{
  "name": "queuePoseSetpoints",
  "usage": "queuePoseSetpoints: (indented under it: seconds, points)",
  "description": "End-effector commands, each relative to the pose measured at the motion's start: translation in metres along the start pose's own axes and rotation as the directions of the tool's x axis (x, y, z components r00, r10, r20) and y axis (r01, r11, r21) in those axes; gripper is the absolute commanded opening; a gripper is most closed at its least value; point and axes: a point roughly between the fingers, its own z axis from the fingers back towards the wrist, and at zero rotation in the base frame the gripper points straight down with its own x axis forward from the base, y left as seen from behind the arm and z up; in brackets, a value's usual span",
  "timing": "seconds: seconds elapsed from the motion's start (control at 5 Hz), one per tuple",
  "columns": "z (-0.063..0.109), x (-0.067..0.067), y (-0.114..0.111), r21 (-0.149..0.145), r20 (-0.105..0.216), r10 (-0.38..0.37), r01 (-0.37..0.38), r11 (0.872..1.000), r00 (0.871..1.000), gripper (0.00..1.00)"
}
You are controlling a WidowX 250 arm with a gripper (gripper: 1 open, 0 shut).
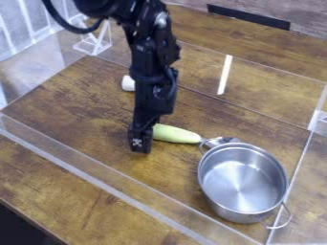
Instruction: Move the green spoon to the left
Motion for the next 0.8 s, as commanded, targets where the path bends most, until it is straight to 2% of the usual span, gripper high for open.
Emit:
queuePoseSetpoints:
  seconds: [0.0,0.2,0.4,0.6]
  points:
    - [0.017,0.001,0.003,0.057,0.016,0.068,-0.069,0.996,0.998,1.0]
    - [0.022,0.002,0.004,0.062,0.021,0.046,-0.047,0.997,0.999,0.0]
    - [0.028,0.003,0.005,0.068,0.028,0.029,-0.031,0.997,0.999,0.0]
    - [0.036,0.015,-0.001,0.075,0.041,0.002,-0.005,0.997,0.999,0.0]
